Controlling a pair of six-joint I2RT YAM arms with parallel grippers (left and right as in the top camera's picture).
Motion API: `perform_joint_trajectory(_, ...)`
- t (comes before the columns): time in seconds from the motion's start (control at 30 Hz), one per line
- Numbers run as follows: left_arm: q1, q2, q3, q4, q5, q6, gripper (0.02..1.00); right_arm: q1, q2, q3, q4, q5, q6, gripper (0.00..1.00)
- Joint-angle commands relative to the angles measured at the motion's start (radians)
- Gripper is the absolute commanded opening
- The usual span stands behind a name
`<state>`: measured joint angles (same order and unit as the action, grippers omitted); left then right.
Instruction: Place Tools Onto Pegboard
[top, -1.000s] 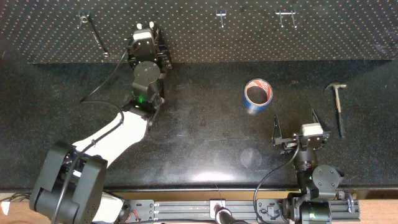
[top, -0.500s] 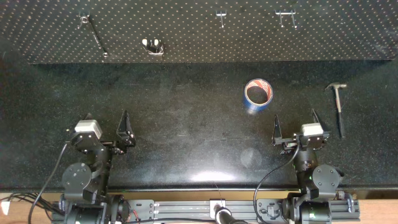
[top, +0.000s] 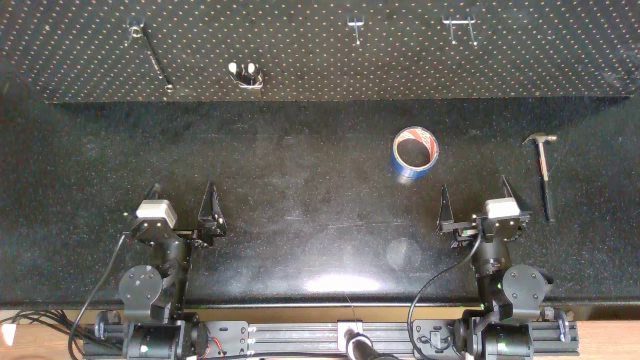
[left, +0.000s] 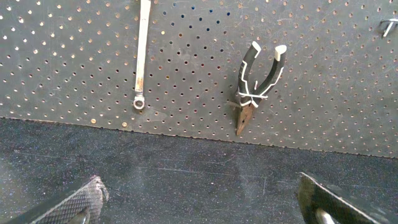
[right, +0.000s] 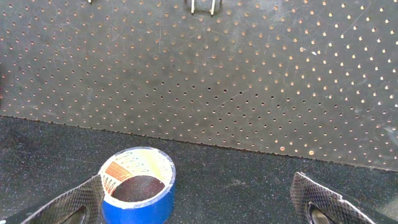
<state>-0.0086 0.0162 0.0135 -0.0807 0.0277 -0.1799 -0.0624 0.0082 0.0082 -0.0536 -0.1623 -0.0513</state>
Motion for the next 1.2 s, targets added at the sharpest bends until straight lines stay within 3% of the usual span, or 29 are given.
perform_joint_trajectory(0.03, -0.004, -0.013, -0.008, 0.003, 0.010, 0.002, 0.993, 0.006, -0.007, -0.004, -0.002, -0.005, -0.006, 0.985)
perform_joint_trajectory(0.13, -0.004, -0.013, -0.008, 0.003, 0.010, 0.002, 0.991, 0.007, 0.021, 0.005, -0.022, -0.002, -0.006, 0.985)
perform_joint_trajectory(0.23, -0.004, -0.013, -0.008, 0.003, 0.010, 0.002, 0.993, 0.014, 0.586, 0.435, -0.149, -0.036, 0.022, 0.987)
perform_joint_trajectory(0.3, -0.004, -0.013, -0.008, 0.003, 0.010, 0.002, 0.993, 0.014, 0.982, 0.793, -0.414, -0.279, 0.055, 0.985)
perform_joint_trajectory(0.33, -0.004, -0.013, -0.008, 0.003, 0.010, 0.002, 0.993, 0.026, 1.081, 0.869, -0.481, -0.302, 0.055, 0.985)
perform_joint_trajectory(0.47, -0.004, -0.013, -0.008, 0.003, 0.010, 0.002, 0.993, 0.224, 1.412, 0.929, -0.528, -0.303, 0.055, 0.980)
perform_joint_trajectory(0.7, -0.004, -0.013, -0.008, 0.003, 0.010, 0.002, 0.991, 0.216, 1.634, 0.929, -0.348, -0.303, 0.058, 0.982)
perform_joint_trajectory(0.73, -0.004, -0.013, -0.008, 0.003, 0.010, 0.002, 0.993, 0.216, 1.647, 0.929, -0.349, -0.303, 0.059, 0.934)
perform_joint_trajectory(0.77, -0.004, -0.013, -0.008, 0.003, 0.010, 0.002, 0.993, 0.216, 1.647, 0.929, -0.348, -0.303, 0.059, 0.150)
perform_joint_trajectory(0.8, -0.004, -0.013, -0.008, 0.003, 0.010, 0.002, 0.993, 0.216, 1.647, 0.929, -0.349, -0.303, 0.058, 0.077)
perform_joint_trajectory(0.93, -0.004, -0.013, -0.008, 0.003, 0.010, 0.002, 0.993, 0.217, 1.623, 0.928, -0.346, -0.292, 0.061, 0.077)
perform_joint_trajectory(0.97, -0.004, -0.013, -0.008, 0.003, 0.010, 0.002, 0.993, 0.221, 1.543, 0.912, -0.305, -0.291, 0.148, 0.075)
perform_joint_trajectory(1.0, -0.004, -0.013, -0.008, 0.003, 0.010, 0.002, 0.993, 0.236, 1.394, 0.793, -0.103, -0.259, 0.214, 0.075)
perform_joint_trajectory(1.03, -0.004, -0.013, -0.008, 0.003, 0.010, 0.002, 0.993, 0.302, 1.225, 0.592, 0.218, -0.150, 0.395, 0.075)
perform_joint_trajectory(1.07, -0.004, -0.013, -0.008, 0.003, 0.010, 0.002, 0.993, 0.365, 1.139, 0.519, 0.370, -0.083, 0.467, 0.075)
perform_joint_trajectory(1.13, -0.004, -0.013, -0.008, 0.003, 0.010, 0.002, 0.993, 0.427, 1.074, 0.517, 0.724, -0.080, 0.505, 0.077)
perform_joint_trajectory(1.2, -0.004, -0.013, -0.008, 0.003, 0.010, 0.002, 0.993, 0.452, 1.075, 0.518, 0.868, -0.080, 0.531, 0.075)
